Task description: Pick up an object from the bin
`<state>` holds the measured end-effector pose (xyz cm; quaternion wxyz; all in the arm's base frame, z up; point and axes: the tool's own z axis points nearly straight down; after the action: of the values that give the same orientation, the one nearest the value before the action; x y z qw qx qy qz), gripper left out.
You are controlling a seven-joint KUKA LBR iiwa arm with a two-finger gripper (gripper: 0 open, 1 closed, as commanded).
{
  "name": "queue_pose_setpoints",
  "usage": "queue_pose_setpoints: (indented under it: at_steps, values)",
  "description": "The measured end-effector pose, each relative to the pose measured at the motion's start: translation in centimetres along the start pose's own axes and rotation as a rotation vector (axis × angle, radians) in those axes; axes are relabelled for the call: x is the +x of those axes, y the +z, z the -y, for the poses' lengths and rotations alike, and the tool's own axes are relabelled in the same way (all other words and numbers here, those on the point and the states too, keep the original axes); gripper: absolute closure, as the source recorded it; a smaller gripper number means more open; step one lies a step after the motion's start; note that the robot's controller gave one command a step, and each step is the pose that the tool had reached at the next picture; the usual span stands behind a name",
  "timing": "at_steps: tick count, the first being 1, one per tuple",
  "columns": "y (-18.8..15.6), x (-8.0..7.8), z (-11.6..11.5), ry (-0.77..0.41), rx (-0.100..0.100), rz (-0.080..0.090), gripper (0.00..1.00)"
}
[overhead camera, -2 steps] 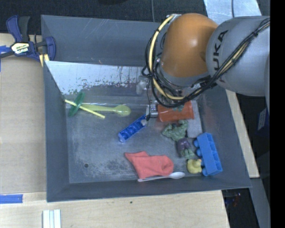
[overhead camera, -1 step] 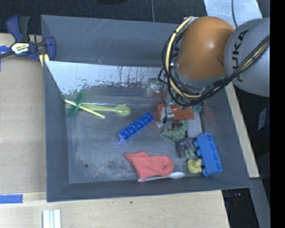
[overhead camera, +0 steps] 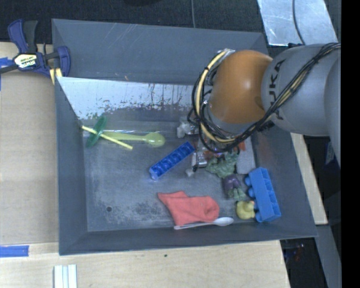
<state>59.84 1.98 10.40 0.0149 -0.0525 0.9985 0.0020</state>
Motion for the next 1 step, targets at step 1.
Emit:
queue_pose_setpoints:
  at_steps: [1]
  values:
    - [1.8, 0.95, -1.25, -0.034, 0.001, -0.006, 0.0]
